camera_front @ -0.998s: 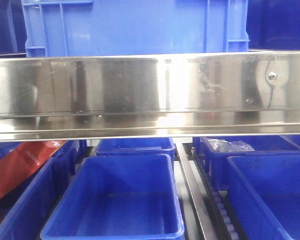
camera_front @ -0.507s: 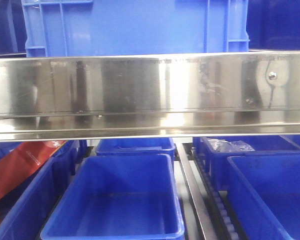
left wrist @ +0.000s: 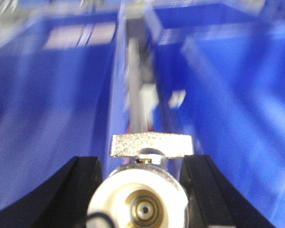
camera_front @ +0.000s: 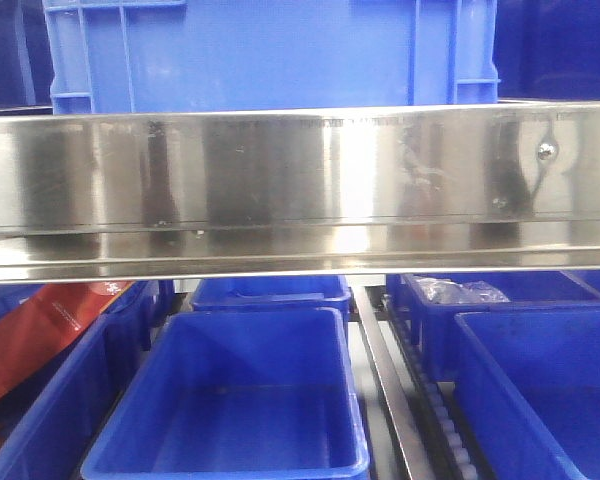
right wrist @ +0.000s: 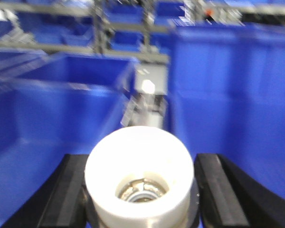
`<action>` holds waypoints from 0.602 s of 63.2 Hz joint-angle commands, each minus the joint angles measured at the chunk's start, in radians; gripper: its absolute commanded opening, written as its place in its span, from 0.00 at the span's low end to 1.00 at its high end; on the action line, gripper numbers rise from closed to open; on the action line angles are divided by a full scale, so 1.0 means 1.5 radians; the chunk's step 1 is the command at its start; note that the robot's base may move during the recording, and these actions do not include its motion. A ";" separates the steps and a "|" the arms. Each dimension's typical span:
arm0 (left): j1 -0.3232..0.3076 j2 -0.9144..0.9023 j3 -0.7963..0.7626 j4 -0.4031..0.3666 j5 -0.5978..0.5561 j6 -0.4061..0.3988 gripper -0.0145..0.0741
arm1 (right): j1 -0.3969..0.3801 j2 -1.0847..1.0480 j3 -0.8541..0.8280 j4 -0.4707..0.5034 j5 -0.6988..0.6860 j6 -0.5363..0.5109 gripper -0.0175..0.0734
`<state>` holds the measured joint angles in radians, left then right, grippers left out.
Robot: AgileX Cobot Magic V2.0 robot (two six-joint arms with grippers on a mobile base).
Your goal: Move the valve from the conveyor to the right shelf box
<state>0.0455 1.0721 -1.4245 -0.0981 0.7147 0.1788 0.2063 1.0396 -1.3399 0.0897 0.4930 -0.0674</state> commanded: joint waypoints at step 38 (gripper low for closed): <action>-0.280 0.434 -0.339 0.003 -0.027 0.001 0.04 | 0.167 0.353 -0.262 0.001 0.000 -0.006 0.03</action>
<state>-0.3711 1.6914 -1.9156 -0.0956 0.7301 0.1808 0.4448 1.5396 -1.7132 0.0957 0.5517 -0.0694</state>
